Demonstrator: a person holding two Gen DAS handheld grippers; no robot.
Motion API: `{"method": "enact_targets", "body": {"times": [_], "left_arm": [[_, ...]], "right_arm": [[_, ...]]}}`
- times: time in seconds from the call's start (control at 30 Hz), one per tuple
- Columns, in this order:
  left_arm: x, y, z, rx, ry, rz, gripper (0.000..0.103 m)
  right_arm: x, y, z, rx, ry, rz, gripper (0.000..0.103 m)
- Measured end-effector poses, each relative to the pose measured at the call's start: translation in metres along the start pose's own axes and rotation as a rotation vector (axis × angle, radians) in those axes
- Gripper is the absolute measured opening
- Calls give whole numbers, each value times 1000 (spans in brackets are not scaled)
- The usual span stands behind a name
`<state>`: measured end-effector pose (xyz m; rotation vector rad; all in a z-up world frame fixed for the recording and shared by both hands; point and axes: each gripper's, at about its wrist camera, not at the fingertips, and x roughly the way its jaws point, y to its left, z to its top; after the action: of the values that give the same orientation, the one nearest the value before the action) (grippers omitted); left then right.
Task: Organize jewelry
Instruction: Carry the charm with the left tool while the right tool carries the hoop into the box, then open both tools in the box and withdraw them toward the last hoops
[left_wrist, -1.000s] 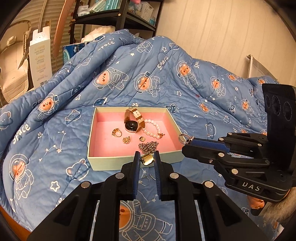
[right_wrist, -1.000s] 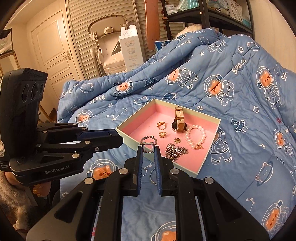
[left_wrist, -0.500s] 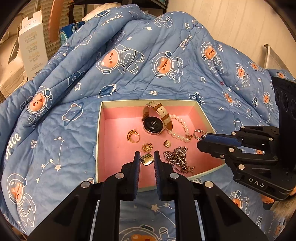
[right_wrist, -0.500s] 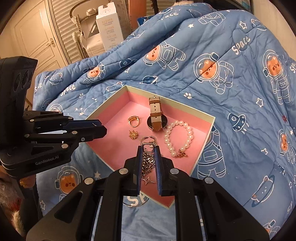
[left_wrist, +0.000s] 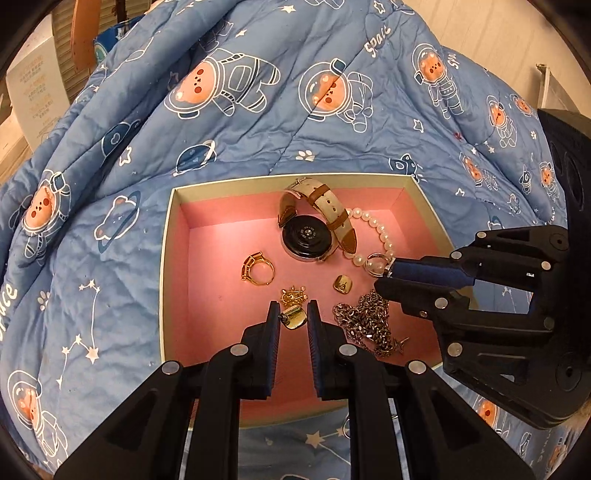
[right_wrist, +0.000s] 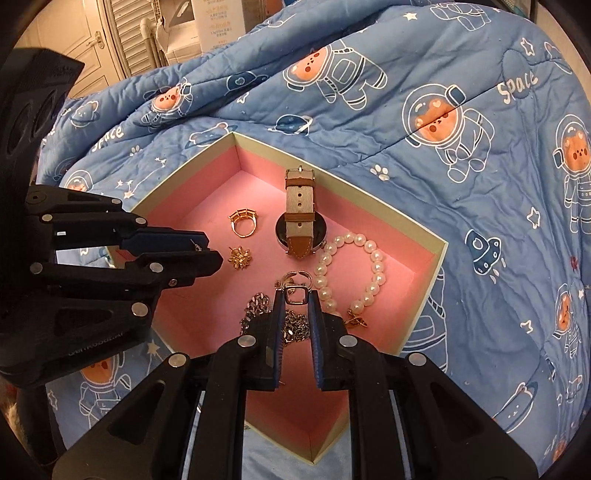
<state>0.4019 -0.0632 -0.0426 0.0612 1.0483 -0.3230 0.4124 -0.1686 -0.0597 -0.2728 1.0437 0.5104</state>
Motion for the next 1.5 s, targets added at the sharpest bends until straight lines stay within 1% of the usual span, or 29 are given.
{"method": "enact_targets", "body": {"times": [0.23, 0.5, 0.63, 0.73, 0.8, 0.87, 0.97, 1.0, 1.03, 1.07, 1.1, 1.13, 1.2, 1.23, 1.27, 1.3, 1.33, 1.4, 1.5], "left_arm": [[10, -5, 1, 39, 41, 21, 14], [18, 0, 0, 24, 66, 23, 14], [19, 1, -1, 20, 62, 31, 14], [18, 1, -1, 15, 57, 24, 15], [15, 2, -1, 11, 50, 25, 21], [11, 4, 0, 1, 36, 10, 25], [2, 5, 3, -24, 1, 4, 42], [-1, 6, 5, -32, -10, -2, 43], [-5, 7, 6, -39, -19, -12, 45], [-8, 8, 6, -44, -29, -19, 48], [-12, 9, 6, -49, -40, -22, 53], [-17, 10, 6, -56, -54, -23, 56], [-27, 13, 4, -80, -84, -33, 67], [-33, 15, 2, -96, -102, -33, 70], [-38, 16, 0, -116, -122, -26, 77], [-44, 20, -4, -141, -146, -15, 82], [-50, 24, -9, -166, -170, -6, 84], [-61, 31, -23, -216, -218, -3, 89], [-67, 38, -45, -269, -243, -18, 90]], "right_arm": [[16, 2, 2, -13, 54, -23, 13], [22, 3, 4, -20, 76, -31, 13], [23, 5, 7, -31, 80, -34, 13], [23, 6, 7, -38, 83, -29, 13], [24, 7, 8, -41, 83, -28, 13], [23, 6, 7, -44, 82, -27, 13], [20, 5, 8, -39, 73, -20, 14], [17, 5, 9, -37, 65, -18, 16], [14, 4, 9, -34, 53, -19, 24], [10, 3, 10, -32, 39, -24, 30], [5, 3, 10, -29, 19, -33, 46], [-1, 3, 9, -27, -4, -40, 58], [-12, 2, 8, -24, -45, -45, 59], [-18, 2, 5, -20, -59, -48, 60], [-24, 1, 2, -14, -76, -55, 62], [-30, 1, -2, -5, -98, -67, 67], [-37, 1, -6, 4, -121, -76, 70], [-51, 1, -17, 24, -163, -72, 70], [-67, 1, -35, 67, -202, -79, 70]]}}
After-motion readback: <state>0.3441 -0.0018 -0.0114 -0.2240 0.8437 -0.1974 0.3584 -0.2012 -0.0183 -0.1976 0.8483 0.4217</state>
